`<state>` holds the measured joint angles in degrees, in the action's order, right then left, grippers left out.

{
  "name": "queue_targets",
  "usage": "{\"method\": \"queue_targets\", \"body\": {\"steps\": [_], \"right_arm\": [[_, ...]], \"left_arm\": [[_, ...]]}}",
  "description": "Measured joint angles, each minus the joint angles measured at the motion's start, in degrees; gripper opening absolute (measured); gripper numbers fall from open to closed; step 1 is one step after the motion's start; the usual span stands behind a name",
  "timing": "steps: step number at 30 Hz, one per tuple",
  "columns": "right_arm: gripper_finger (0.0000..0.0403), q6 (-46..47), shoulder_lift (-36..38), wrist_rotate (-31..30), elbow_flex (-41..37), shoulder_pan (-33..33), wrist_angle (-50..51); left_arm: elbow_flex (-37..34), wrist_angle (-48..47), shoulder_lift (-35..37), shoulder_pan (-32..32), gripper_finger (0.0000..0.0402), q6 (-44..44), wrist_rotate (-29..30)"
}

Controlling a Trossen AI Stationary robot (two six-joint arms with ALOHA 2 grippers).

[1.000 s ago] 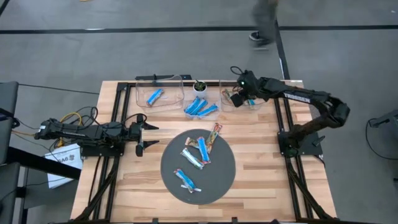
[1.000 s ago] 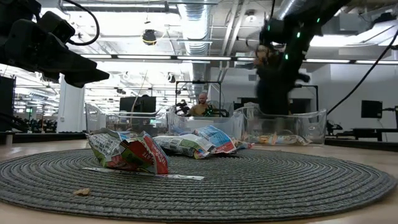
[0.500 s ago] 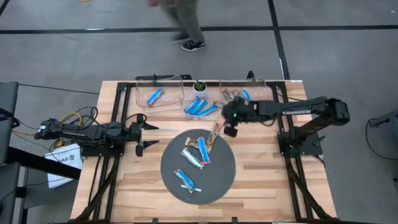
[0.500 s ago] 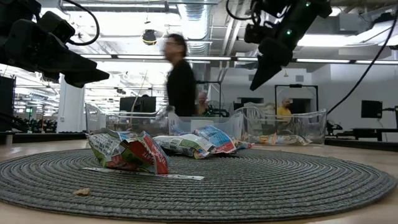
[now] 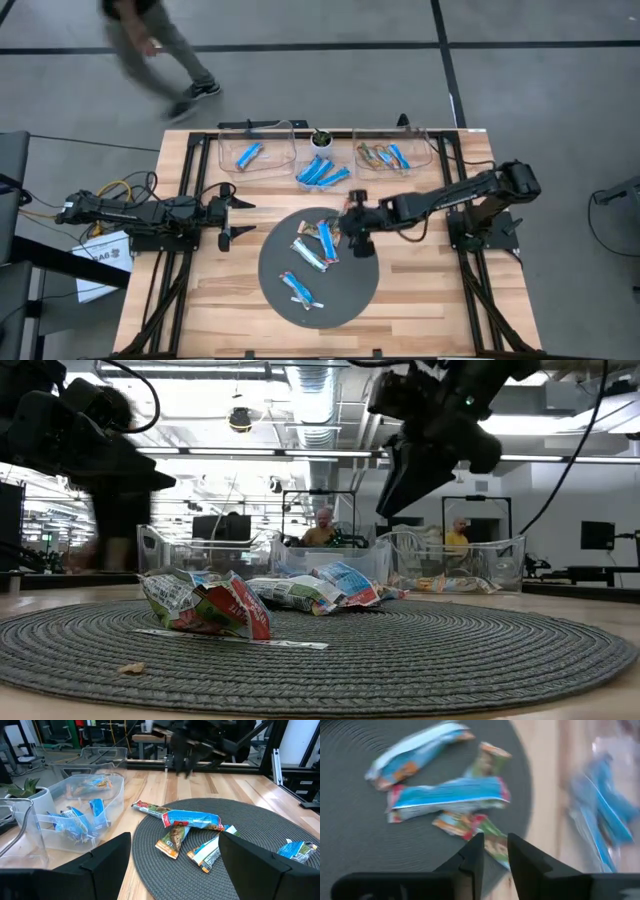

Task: Pick and place Granola Bars by type
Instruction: Put the yellow granola bar into the right transparent bin

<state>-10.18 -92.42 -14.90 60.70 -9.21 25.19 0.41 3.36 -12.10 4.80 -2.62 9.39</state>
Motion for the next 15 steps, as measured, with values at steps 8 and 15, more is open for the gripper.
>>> {"method": "queue_targets", "body": {"steps": [8, 15], "right_arm": [[0.0143, -10.0, -4.2, -0.1, 3.6, -4.8, 0.5], [0.0209, -24.3, -5.4, -0.4, 4.7, -8.0, -0.3]], "left_arm": [[0.0, 0.0, 0.0, 0.0, 0.0294, 0.0, 0.0], [0.0, 0.0, 0.0, 0.0, 0.0294, 0.0, 0.0]]}}
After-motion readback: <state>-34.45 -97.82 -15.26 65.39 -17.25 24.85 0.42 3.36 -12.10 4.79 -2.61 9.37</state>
